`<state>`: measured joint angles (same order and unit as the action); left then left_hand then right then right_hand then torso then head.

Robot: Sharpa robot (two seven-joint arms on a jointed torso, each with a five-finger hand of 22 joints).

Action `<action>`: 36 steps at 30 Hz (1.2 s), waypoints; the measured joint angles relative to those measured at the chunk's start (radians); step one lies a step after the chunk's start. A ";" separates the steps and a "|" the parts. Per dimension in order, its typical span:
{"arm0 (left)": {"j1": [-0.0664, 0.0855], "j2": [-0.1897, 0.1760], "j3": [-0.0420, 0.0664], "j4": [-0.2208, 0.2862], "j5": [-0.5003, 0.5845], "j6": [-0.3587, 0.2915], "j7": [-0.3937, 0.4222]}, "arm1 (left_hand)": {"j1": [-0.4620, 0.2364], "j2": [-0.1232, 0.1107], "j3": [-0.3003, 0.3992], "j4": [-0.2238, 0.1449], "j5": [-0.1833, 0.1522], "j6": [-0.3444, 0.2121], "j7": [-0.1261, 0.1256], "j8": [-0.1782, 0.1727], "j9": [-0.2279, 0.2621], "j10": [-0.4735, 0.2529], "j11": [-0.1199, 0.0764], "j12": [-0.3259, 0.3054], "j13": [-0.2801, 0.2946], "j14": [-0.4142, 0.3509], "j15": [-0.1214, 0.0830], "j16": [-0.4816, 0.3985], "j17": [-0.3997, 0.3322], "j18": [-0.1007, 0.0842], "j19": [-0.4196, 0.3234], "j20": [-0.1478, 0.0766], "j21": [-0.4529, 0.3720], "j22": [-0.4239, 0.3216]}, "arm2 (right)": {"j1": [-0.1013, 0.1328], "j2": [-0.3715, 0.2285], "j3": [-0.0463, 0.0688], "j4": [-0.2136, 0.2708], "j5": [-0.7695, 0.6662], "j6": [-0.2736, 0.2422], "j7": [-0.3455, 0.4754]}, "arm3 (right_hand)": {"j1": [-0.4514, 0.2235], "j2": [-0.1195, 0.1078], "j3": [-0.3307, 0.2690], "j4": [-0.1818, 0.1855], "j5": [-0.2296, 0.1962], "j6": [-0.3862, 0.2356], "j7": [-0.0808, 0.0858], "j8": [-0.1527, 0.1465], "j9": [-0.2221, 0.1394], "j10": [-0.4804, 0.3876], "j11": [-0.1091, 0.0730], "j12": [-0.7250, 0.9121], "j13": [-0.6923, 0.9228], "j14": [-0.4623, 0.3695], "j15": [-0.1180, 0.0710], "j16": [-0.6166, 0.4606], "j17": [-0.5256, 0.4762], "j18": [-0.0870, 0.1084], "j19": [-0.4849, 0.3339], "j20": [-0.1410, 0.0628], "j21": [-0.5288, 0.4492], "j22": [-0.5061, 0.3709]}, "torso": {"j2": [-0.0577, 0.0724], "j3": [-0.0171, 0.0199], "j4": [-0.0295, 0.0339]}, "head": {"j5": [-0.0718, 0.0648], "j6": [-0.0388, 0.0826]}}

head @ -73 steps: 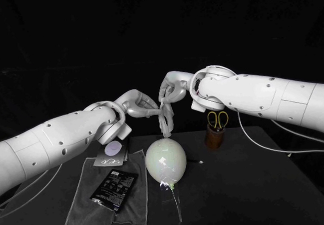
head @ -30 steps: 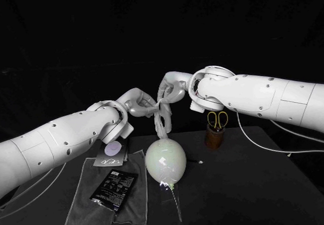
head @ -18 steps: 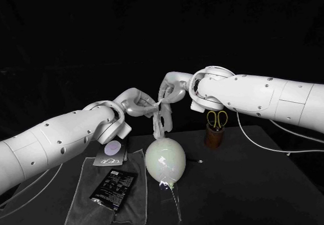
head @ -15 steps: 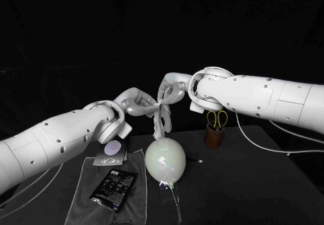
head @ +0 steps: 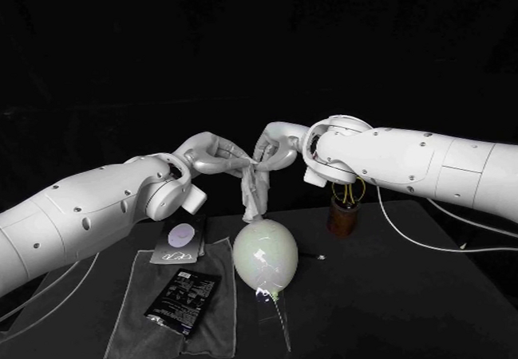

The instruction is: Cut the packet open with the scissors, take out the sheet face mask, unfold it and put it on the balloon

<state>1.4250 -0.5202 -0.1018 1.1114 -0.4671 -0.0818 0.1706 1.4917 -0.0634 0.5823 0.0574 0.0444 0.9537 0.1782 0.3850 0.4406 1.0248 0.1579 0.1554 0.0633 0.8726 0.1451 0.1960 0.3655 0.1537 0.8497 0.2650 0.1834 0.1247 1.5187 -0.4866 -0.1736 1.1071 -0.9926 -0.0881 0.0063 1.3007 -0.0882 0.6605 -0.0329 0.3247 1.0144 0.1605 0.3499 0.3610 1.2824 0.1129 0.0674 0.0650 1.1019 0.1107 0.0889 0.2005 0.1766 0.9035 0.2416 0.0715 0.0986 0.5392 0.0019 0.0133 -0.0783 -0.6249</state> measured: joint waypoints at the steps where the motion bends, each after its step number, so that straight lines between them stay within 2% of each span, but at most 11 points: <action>1: 0.001 -0.002 0.001 -0.001 0.006 0.009 -0.003 | -0.005 -0.005 0.013 -0.005 0.000 -0.001 0.008 0.004 0.003 -0.019 0.007 -0.011 -0.001 -0.013 0.006 -0.008 -0.006 0.000 -0.007 0.003 -0.006 -0.004 | -0.001 -0.001 0.000 0.000 0.005 -0.005 0.003 | 0.000 0.000 0.000 0.000 0.000 0.000 0.000 0.000 0.000 0.000 0.000 0.000 0.000 0.000 0.000 0.000 0.000 0.000 0.000 0.000 0.000 0.000 | 0.000 0.0000 -0.0002 | 0.000 -0.001; 4: 0.003 -0.005 0.002 -0.005 0.028 0.043 -0.015 | -0.032 -0.013 0.060 -0.025 0.000 -0.009 0.023 0.021 0.010 -0.078 0.026 -0.045 -0.002 -0.051 0.023 -0.038 -0.027 0.000 -0.022 0.015 -0.023 -0.015 | -0.004 -0.004 0.000 -0.003 0.020 -0.020 0.011 | 0.000 0.000 0.000 0.000 -0.005 0.000 0.000 0.000 0.000 -0.003 0.003 0.000 0.000 -0.004 0.004 -0.004 -0.001 0.000 -0.004 0.004 0.000 -0.001 | 0.000 0.0000 -0.0008 | -0.001 -0.002; 7: 0.004 -0.005 0.003 -0.010 0.051 0.081 -0.031 | -0.056 -0.016 0.092 -0.040 0.000 -0.016 0.030 0.033 0.014 -0.087 0.033 -0.052 -0.002 -0.054 0.027 -0.051 -0.041 0.000 -0.023 0.016 -0.031 -0.022 | -0.007 -0.007 0.000 -0.005 0.038 -0.033 0.019 | 0.000 0.000 0.000 0.000 -0.008 -0.004 0.004 0.000 0.000 -0.004 0.004 0.000 0.000 -0.004 0.004 -0.004 -0.002 -0.001 -0.004 0.004 0.000 -0.003 | 0.000 0.0000 -0.0008 | -0.001 -0.002; 13: 0.005 -0.002 0.004 -0.022 0.111 0.143 -0.061 | -0.091 -0.012 0.129 -0.060 -0.001 -0.027 0.041 0.062 0.014 -0.098 0.037 -0.063 -0.002 -0.060 0.032 -0.067 -0.061 0.000 -0.027 0.020 -0.042 -0.033 | -0.012 -0.009 0.000 -0.008 0.077 -0.046 0.031 | -0.006 -0.006 -0.018 0.013 -0.076 -0.019 0.016 0.000 0.004 -0.036 0.015 -0.004 -0.002 -0.021 0.017 -0.016 -0.008 -0.006 -0.020 0.018 -0.004 -0.014 | 0.000 0.0000 -0.0010 | -0.002 -0.002; 18: 0.006 0.002 0.004 -0.033 0.169 0.178 -0.080 | -0.122 -0.008 0.157 -0.068 -0.003 -0.049 0.043 0.095 0.014 -0.098 0.037 -0.063 -0.002 -0.060 0.032 -0.077 -0.077 0.000 -0.043 0.024 -0.068 -0.047 | -0.018 -0.011 0.000 -0.010 0.113 -0.043 0.036 | -0.060 -0.043 -0.071 0.065 -0.146 -0.089 0.049 -0.050 -0.014 -0.149 0.052 -0.004 -0.003 -0.097 0.043 -0.023 -0.026 -0.007 -0.093 0.038 -0.008 -0.034 | 0.001 0.0004 -0.0008 | -0.002 -0.002; 20: 0.007 0.004 0.004 -0.036 0.192 0.189 -0.085 | -0.138 -0.006 0.166 -0.070 -0.003 -0.061 0.045 0.108 0.030 -0.099 0.036 -0.063 -0.001 -0.056 0.036 -0.077 -0.082 -0.016 -0.053 0.026 -0.077 -0.052 | -0.021 -0.012 0.000 -0.010 0.126 -0.039 0.037 | -0.068 -0.053 -0.093 0.084 -0.167 -0.117 0.062 -0.073 -0.026 -0.197 0.067 -0.004 -0.003 -0.130 0.054 -0.023 -0.036 -0.007 -0.125 0.045 -0.008 -0.035 | 0.001 0.0004 -0.0005 | -0.002 -0.003; 23: 0.007 0.005 0.004 -0.041 0.227 0.203 -0.097 | -0.148 0.000 0.180 -0.070 -0.002 -0.075 0.045 0.128 0.031 -0.097 0.038 -0.063 0.000 -0.056 0.036 -0.084 -0.089 -0.016 -0.055 0.026 -0.084 -0.055 | -0.027 -0.015 0.000 -0.009 0.144 -0.031 0.039 | -0.057 -0.064 -0.128 0.101 -0.185 -0.147 0.063 -0.099 -0.040 -0.248 0.078 -0.004 -0.003 -0.165 0.065 -0.023 -0.048 -0.007 -0.170 0.048 -0.008 -0.035 | 0.001 0.0004 -0.0002 | -0.002 -0.005; 26: 0.007 0.007 0.004 -0.045 0.258 0.214 -0.105 | -0.169 0.007 0.188 -0.067 0.001 -0.093 0.042 0.150 0.031 -0.096 0.039 -0.068 0.000 -0.056 0.036 -0.089 -0.096 -0.016 -0.055 0.026 -0.088 -0.055 | -0.035 -0.017 -0.001 -0.008 0.158 -0.021 0.041 | -0.052 -0.074 -0.143 0.107 -0.188 -0.150 0.061 -0.105 -0.045 -0.261 0.082 -0.004 -0.003 -0.173 0.073 -0.023 -0.054 -0.008 -0.186 0.050 -0.008 -0.035 | 0.001 0.0004 0.0000 | -0.002 -0.006; 29: 0.007 0.008 0.004 -0.046 0.281 0.222 -0.110 | -0.177 0.011 0.195 -0.065 0.001 -0.107 0.040 0.165 0.037 -0.096 0.039 -0.072 0.000 -0.053 0.040 -0.093 -0.100 -0.016 -0.055 0.026 -0.088 -0.055 | -0.042 -0.018 -0.002 -0.008 0.167 -0.014 0.043 | -0.052 -0.074 -0.143 0.107 -0.188 -0.150 0.061 -0.105 -0.045 -0.261 0.082 -0.004 -0.003 -0.177 0.070 -0.023 -0.055 -0.008 -0.186 0.050 -0.008 -0.035 | 0.001 0.0004 0.0004 | -0.002 -0.007; 33: 0.008 0.007 0.004 -0.049 0.311 0.237 -0.118 | -0.209 0.035 0.223 -0.064 0.001 -0.168 0.029 0.225 0.058 -0.101 0.044 -0.079 0.000 -0.024 0.037 -0.093 -0.109 -0.015 0.008 0.019 -0.067 -0.048 | -0.050 -0.021 -0.002 -0.016 0.181 -0.008 0.047 | -0.047 -0.079 -0.143 0.107 -0.188 -0.150 0.061 -0.105 -0.047 -0.261 0.082 -0.004 -0.003 -0.177 0.070 -0.023 -0.056 -0.008 -0.199 0.048 -0.008 -0.036 | 0.001 0.0004 0.0004 | -0.003 -0.008; 36: 0.008 0.005 0.005 -0.053 0.330 0.249 -0.126 | -0.230 0.047 0.253 -0.072 0.001 -0.217 0.018 0.288 0.058 -0.101 0.044 -0.079 0.000 0.002 0.032 -0.093 -0.115 0.012 0.047 0.019 -0.053 -0.046 | -0.057 -0.022 -0.002 -0.030 0.193 -0.006 0.051 | -0.045 -0.077 -0.149 0.107 -0.188 -0.150 0.061 -0.109 -0.049 -0.264 0.086 -0.004 -0.003 -0.185 0.073 -0.023 -0.059 -0.008 -0.220 0.049 -0.008 -0.038 | 0.001 0.0006 0.0004 | -0.004 -0.008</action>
<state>1.4326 -0.5153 -0.0972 1.0584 -0.1375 0.1670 0.0445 1.2614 -0.0168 0.8357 -0.0147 0.0457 0.7364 0.1966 0.6729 0.4985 0.9240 0.2023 0.0762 0.0630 0.8749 0.1775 0.1033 0.2505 0.1654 0.8968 0.2836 0.1308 0.0788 1.4616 -0.5083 -0.1757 1.0773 -0.7995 -0.0942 0.0571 1.2562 -0.1651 0.5117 0.0746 0.1368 0.8640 0.2216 0.2414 0.3124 1.0180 0.1985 0.0634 0.0619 0.9168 0.1833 0.0658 0.1414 0.1686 0.6835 0.2905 0.0635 0.0611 0.5405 0.0025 0.0137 -0.0823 -0.6329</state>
